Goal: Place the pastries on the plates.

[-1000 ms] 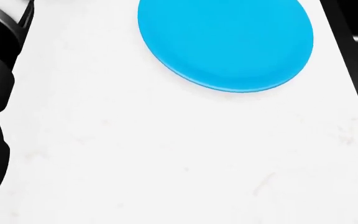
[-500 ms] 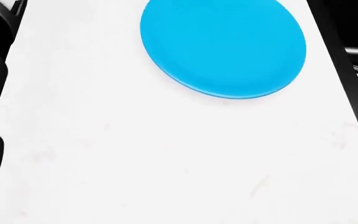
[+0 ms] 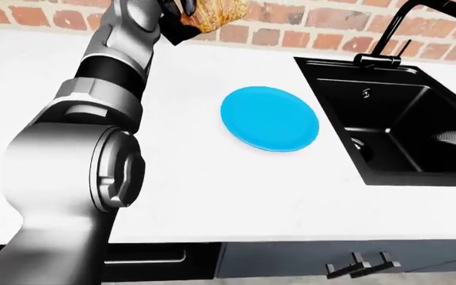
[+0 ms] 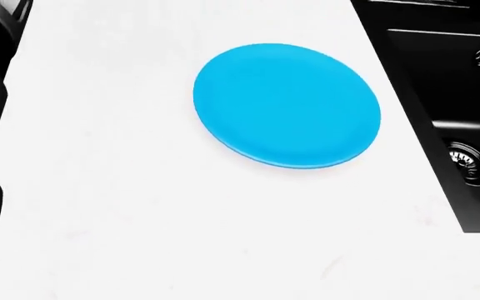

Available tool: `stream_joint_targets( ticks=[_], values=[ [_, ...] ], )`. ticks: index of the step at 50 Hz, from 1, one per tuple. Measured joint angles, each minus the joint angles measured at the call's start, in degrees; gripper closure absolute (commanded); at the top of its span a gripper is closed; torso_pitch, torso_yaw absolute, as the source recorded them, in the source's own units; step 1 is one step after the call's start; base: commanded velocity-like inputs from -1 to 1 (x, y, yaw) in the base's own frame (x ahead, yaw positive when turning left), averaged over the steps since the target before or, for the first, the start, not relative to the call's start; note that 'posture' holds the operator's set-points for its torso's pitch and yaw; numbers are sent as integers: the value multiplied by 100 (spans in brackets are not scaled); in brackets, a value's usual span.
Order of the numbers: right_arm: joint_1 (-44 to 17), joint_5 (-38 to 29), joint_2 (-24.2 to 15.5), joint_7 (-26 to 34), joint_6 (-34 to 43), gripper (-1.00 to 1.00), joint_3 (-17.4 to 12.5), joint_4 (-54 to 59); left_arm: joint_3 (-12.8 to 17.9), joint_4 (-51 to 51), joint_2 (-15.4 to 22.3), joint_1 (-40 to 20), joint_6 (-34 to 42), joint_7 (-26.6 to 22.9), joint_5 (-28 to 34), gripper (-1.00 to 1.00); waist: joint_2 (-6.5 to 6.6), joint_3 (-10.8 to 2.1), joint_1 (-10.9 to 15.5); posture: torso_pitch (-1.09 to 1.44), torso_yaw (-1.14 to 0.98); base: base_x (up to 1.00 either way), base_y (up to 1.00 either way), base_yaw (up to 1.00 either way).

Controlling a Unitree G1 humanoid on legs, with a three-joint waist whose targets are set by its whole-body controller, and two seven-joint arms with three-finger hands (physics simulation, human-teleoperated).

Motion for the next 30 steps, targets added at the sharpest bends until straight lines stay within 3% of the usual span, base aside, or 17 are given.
stream_joint_targets(
  ticks=[8, 27, 30],
  values=[
    [-15, 90, -27, -27, 7, -100, -120, 0, -76, -40, -7, -58, -189, -261, 60, 100, -28, -175, 2, 0, 0, 0, 0, 0],
    [136, 250, -130, -42, -1, -100, -280, 0, -388, -4, -330, 90, -762, -999, 473, 100, -67, -155, 11, 0, 0, 0, 0, 0],
    [124, 217, -152, -79, -61, -100, -180, 0, -474, -17, -351, 90, -882, -1121, 549, 100, -67, -158, 4, 0, 0, 0, 0, 0]
  ],
)
